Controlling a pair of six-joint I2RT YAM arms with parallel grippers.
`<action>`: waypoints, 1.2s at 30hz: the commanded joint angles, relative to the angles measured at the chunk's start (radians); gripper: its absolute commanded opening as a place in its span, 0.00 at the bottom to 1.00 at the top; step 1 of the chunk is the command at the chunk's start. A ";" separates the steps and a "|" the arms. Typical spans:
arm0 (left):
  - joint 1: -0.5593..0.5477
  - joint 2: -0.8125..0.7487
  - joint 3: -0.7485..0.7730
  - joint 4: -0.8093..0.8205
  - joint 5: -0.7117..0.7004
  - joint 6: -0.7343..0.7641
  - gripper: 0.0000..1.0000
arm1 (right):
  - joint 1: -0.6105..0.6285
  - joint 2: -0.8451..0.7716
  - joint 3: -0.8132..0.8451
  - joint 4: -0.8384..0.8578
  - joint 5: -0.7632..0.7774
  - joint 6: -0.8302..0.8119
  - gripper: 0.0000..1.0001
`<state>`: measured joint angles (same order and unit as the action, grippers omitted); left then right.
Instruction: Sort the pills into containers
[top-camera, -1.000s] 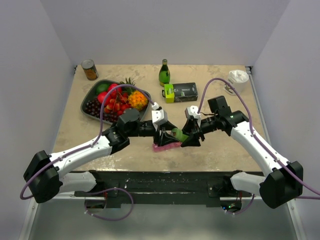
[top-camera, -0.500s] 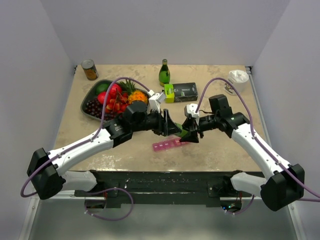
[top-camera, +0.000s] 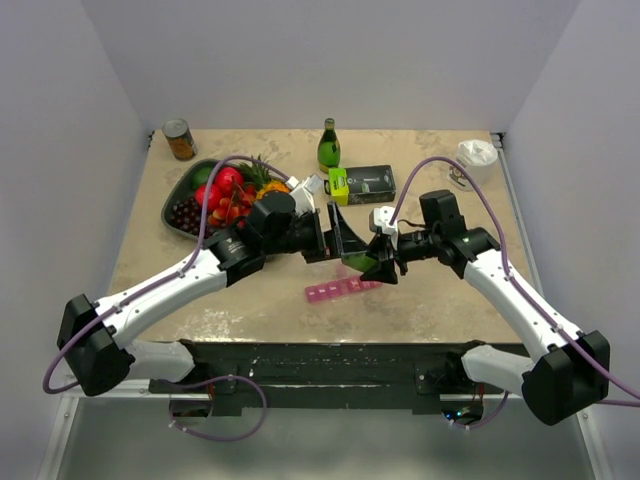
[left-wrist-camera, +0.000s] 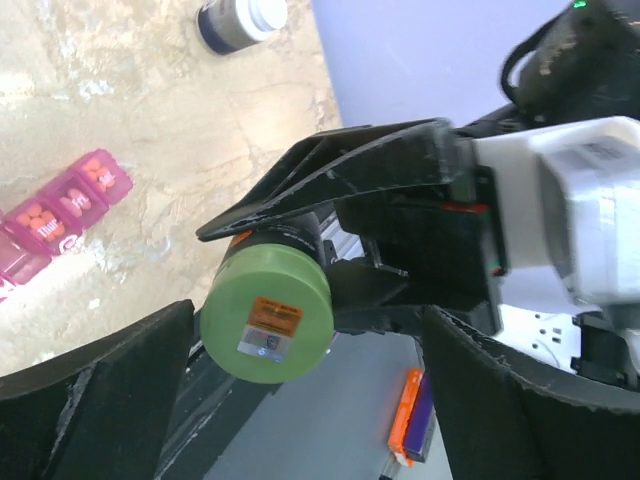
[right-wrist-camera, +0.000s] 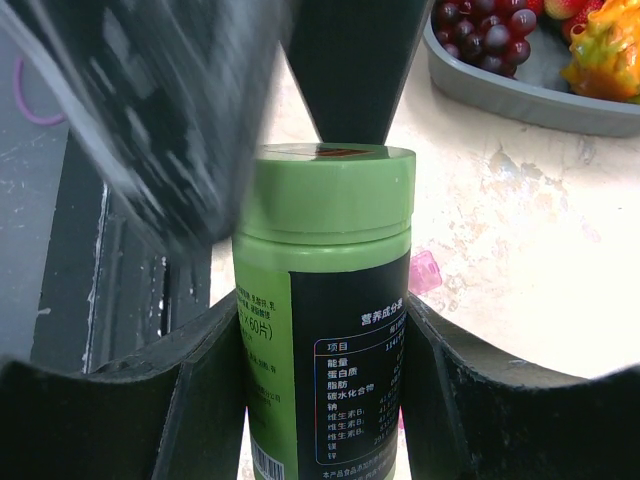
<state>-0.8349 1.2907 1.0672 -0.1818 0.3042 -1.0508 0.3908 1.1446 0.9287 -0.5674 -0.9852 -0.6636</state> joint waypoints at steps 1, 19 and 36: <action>0.042 -0.079 0.013 0.059 0.093 0.129 0.99 | 0.002 -0.017 0.004 0.029 -0.029 0.006 0.00; 0.007 -0.251 -0.319 0.397 0.372 1.462 0.99 | -0.003 -0.002 0.012 -0.143 -0.178 -0.225 0.00; -0.007 -0.057 -0.227 0.550 0.503 1.352 0.68 | -0.004 0.000 0.009 -0.147 -0.179 -0.231 0.00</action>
<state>-0.8360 1.2243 0.7944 0.2718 0.7555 0.3305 0.3904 1.1454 0.9272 -0.7219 -1.1179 -0.8795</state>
